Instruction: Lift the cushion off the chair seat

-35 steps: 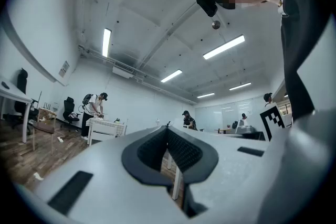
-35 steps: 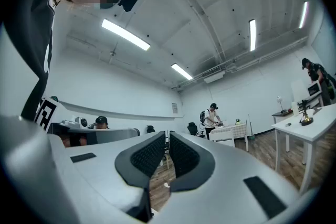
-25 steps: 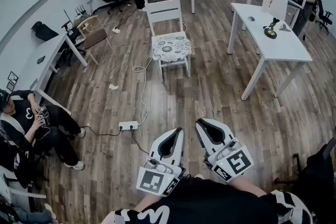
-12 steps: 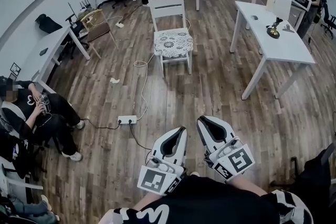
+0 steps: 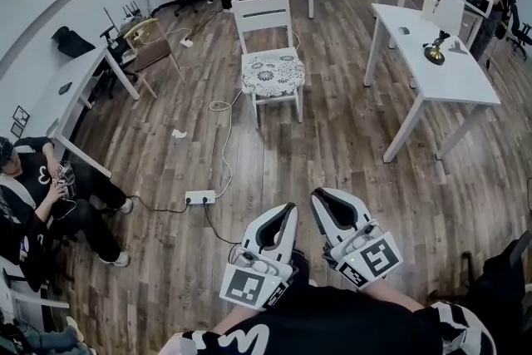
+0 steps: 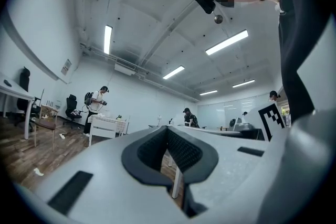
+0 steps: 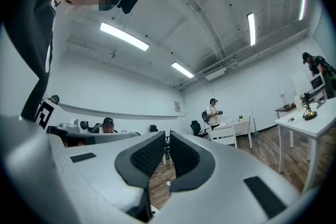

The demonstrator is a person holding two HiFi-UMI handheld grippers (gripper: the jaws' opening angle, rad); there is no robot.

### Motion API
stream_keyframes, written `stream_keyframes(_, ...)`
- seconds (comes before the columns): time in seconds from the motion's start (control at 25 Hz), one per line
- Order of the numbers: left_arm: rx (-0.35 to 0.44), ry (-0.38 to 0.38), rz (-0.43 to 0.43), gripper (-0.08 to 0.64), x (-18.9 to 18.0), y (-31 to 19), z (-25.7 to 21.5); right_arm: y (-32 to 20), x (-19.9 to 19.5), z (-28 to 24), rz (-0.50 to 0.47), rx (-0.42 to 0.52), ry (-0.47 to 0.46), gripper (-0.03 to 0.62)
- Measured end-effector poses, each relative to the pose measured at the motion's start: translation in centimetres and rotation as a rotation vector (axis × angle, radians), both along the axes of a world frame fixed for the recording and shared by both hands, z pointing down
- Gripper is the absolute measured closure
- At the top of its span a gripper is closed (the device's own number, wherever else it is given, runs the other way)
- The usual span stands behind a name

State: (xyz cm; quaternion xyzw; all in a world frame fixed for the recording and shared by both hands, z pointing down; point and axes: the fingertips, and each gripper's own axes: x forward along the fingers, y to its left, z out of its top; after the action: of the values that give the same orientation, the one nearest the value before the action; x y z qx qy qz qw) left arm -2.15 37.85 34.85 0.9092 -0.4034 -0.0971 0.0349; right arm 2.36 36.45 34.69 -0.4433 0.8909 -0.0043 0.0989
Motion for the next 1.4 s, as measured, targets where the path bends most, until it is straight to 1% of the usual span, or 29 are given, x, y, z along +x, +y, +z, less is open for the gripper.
stream_keyframes(0.2,0.023,-0.001,0.029,0.561,0.2,-4.0,-0.2,-4.0,0.2,0.3,0.025,0.003,0.016,0.554)
stream_keyframes(0.32,0.028,-0.042,0.056,0.560,-0.2,-7.1,-0.2,-6.8,-0.2,0.1,0.037,0.008,0.017,0.554)
stream_keyframes(0.4,0.031,-0.056,0.069,0.560,-0.5,-9.4,-0.4,-9.0,-0.4,-0.3,0.048,0.014,0.014,0.554)
stream_keyframes(0.56,0.030,-0.049,0.068,0.560,-1.6,-13.9,-0.9,-13.3,-1.1,-0.7,0.067,0.017,0.007,0.554)
stream_keyframes(0.8,0.009,-0.039,0.088,0.560,-3.1,-19.6,-0.5,-18.8,-2.6,-0.7,0.093,0.007,0.006,0.554)
stream_keyframes(0.96,0.011,-0.046,0.111,0.560,-3.9,-22.5,0.0,-21.9,-3.4,0.0,0.107,-0.008,0.002,0.554)
stream_keyframes(1.08,0.015,-0.037,0.114,0.560,-4.7,-24.4,0.1,-24.0,-4.2,0.2,0.107,-0.009,-0.005,0.554)
stream_keyframes(1.28,0.013,-0.047,0.120,0.560,-5.4,-26.4,0.3,-25.6,-5.4,0.5,0.100,-0.011,-0.007,0.554)
stream_keyframes(1.4,0.008,-0.009,0.109,0.560,-5.2,-27.3,-0.1,-26.4,-5.2,0.8,0.104,-0.021,-0.001,0.554)
